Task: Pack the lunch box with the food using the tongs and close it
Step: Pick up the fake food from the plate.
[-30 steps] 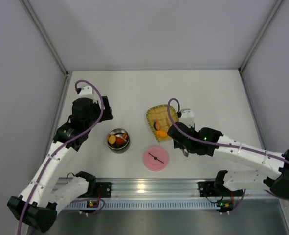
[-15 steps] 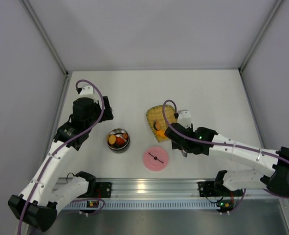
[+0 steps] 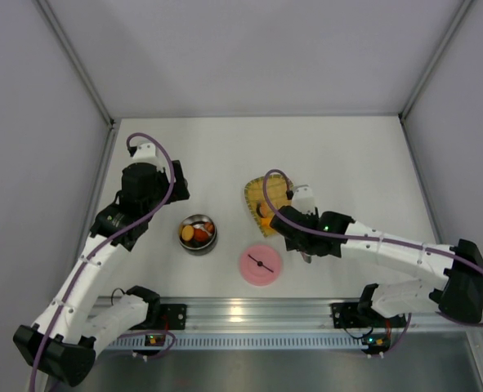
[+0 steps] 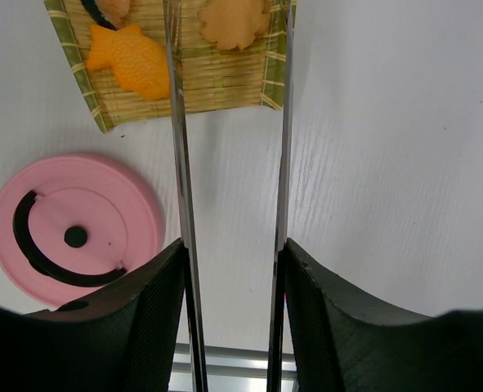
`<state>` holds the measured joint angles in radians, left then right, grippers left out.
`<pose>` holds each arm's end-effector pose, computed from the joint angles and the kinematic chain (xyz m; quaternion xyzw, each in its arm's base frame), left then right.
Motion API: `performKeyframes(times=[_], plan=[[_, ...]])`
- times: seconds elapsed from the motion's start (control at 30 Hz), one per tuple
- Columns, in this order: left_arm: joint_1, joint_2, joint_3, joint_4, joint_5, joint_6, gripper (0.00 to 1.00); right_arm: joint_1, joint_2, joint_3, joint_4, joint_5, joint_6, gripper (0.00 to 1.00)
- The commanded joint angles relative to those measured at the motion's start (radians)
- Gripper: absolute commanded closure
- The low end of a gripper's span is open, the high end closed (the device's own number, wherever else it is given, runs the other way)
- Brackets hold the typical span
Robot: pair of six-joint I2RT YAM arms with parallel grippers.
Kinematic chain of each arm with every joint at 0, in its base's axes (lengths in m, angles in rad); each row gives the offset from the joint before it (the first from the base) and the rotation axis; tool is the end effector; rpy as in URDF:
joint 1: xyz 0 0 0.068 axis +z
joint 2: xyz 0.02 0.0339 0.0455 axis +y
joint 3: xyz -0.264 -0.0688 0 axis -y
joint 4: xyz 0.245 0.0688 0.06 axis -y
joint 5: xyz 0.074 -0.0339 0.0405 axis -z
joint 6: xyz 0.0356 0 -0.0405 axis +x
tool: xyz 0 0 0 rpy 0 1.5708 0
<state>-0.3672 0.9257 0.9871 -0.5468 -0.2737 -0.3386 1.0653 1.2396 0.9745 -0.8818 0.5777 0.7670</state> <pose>0.1882 -0.0621 0.3489 -0.0583 0.8492 -0.0672 0.5205 0.1279 0.1910 0.2622 -0.0800 0.9356 -0.0096 0.3437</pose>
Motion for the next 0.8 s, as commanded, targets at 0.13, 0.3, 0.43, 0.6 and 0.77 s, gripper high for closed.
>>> performKeyframes(times=[0.13, 0.3, 0.43, 0.6, 0.77], plan=[[0.007, -0.004, 0.002, 0.015, 0.002, -0.002, 0.01, -0.010, 0.011, 0.001, 0.040, -0.002, -0.012, 0.54], [0.005, -0.005, 0.002, 0.013, 0.001, 0.000, 0.02, -0.010, 0.011, -0.002, 0.041, -0.006, -0.014, 0.54], [0.007, -0.005, 0.001, 0.013, 0.002, -0.002, 0.02, -0.011, 0.014, -0.003, 0.043, -0.009, -0.012, 0.55], [0.005, -0.007, 0.001, 0.013, 0.002, -0.002, 0.02, -0.011, 0.012, -0.007, 0.038, -0.007, -0.008, 0.55], [0.005, -0.005, 0.001, 0.015, 0.001, -0.002, 0.02, -0.010, 0.014, -0.007, 0.035, -0.004, -0.008, 0.55]])
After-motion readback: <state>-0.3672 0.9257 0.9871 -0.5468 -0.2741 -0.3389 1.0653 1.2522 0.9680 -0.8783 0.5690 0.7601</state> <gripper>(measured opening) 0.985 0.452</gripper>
